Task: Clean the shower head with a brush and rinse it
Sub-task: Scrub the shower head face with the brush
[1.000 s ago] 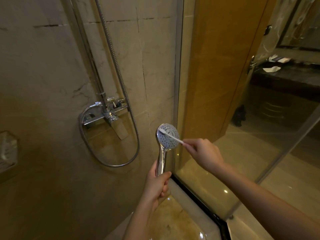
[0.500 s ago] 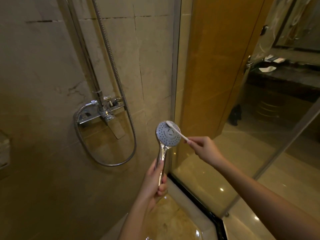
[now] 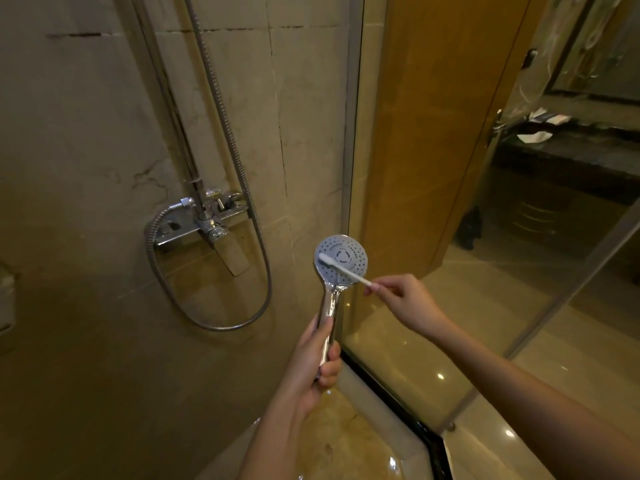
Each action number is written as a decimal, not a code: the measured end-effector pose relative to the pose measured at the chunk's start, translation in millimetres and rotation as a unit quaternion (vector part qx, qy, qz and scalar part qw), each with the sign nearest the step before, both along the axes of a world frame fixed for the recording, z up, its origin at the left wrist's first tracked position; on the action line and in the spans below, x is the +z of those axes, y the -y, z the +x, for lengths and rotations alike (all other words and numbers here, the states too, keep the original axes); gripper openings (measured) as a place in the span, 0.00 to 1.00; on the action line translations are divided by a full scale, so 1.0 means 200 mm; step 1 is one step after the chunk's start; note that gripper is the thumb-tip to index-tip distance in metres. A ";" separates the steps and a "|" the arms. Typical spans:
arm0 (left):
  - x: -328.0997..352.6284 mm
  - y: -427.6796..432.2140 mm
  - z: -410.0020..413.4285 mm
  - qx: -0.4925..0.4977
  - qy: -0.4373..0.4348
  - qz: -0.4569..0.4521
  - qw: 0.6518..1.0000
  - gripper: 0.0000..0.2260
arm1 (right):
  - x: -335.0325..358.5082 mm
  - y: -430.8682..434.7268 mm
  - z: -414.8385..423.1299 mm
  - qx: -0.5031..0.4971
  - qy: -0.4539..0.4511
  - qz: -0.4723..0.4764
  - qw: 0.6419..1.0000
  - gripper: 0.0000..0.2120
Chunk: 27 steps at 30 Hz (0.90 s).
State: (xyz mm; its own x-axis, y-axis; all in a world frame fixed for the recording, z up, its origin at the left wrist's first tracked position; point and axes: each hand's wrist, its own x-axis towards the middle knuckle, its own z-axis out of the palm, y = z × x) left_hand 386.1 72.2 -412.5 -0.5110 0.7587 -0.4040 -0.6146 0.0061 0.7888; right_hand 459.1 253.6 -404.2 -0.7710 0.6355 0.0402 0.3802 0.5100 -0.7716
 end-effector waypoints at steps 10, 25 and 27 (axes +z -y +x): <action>-0.03 0.02 -0.02 0.005 0.017 -0.011 1.000 0.05 | 0.05 -0.09 0.04 -0.004 0.091 0.075 0.993 0.08; 0.01 0.02 -0.04 0.017 0.050 0.013 0.999 0.09 | 0.19 -0.03 0.03 0.049 0.152 0.169 0.973 0.09; 0.01 0.02 -0.04 0.016 0.043 0.006 0.999 0.08 | 0.19 -0.09 0.03 0.003 0.111 0.121 0.987 0.10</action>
